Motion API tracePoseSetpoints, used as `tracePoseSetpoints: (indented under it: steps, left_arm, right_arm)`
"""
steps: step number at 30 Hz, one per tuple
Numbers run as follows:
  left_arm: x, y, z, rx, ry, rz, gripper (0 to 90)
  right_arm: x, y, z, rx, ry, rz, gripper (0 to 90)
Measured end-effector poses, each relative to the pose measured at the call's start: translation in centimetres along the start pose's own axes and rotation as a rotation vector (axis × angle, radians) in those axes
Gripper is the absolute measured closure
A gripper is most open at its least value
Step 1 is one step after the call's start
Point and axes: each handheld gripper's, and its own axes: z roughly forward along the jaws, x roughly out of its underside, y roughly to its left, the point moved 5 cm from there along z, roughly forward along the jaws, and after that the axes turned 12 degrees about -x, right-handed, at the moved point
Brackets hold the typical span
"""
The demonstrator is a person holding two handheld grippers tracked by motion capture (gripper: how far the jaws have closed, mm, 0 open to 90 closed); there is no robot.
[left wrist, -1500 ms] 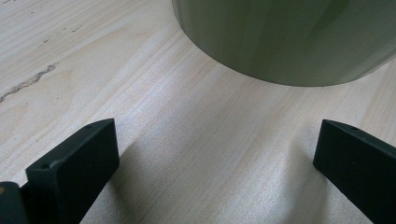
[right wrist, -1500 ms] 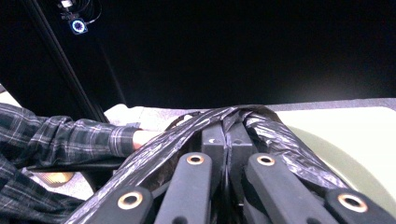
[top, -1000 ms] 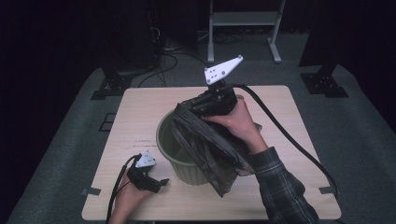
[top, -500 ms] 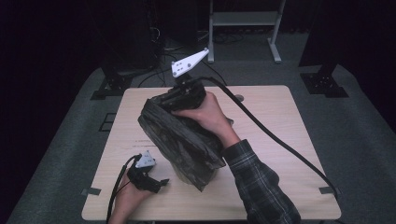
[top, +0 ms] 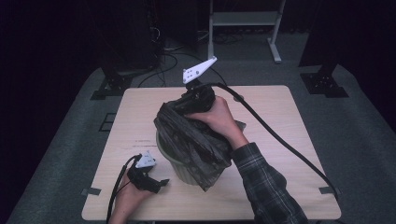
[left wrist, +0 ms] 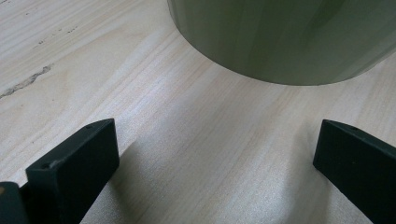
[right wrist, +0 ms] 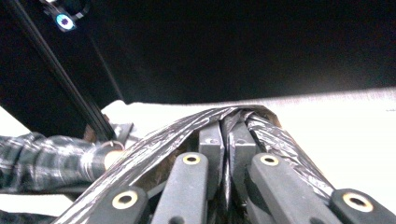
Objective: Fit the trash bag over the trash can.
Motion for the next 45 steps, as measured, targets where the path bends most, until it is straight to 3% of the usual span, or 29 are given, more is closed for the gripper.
tracePoseSetpoints:
  steps: [3, 5, 9, 12, 18, 20, 29, 45]
  left_arm:
    - [0.0, 0.0, 0.0, 0.0, 0.0, 0.0, 0.0]
    - [0.0, 0.0, 0.0, 0.0, 0.0, 0.0, 0.0]
    - [0.0, 0.0, 0.0, 0.001, 0.0, 0.0, 0.0]
    - [0.0, 0.0, 0.0, 0.001, 0.0, 0.0, 0.0]
    - [0.0, 0.0, 0.0, 0.0, -0.001, 0.0, 0.0]
    - [0.0, 0.0, 0.0, 0.0, -0.001, 0.0, 0.0]
    - [0.0, 0.0, 0.0, -0.001, 0.0, -0.001, 0.0]
    - [0.0, 0.0, 0.0, -0.003, 0.0, -0.004, 0.0]
  right_arm:
    - [0.8, -0.5, -0.1, 0.033, 0.054, 0.023, 77.0]
    - [1.1, -0.6, -0.1, 0.067, 0.06, 0.024, 71.5]
    - [1.8, -1.0, -0.9, 0.074, 0.062, 0.049, 60.6]
    - [2.4, -1.1, -1.5, 0.083, 0.061, 0.056, 57.3]
    - [3.4, -0.9, -2.3, 0.134, 0.149, 0.073, 53.5]
    - [3.5, -0.6, -2.7, 0.145, 0.144, 0.06, 53.3]
    - [5.1, 0.3, -5.0, 0.177, 0.136, 0.087, 50.7]
    - [8.3, 3.0, -10.1, 0.227, 0.022, 0.097, 47.3]
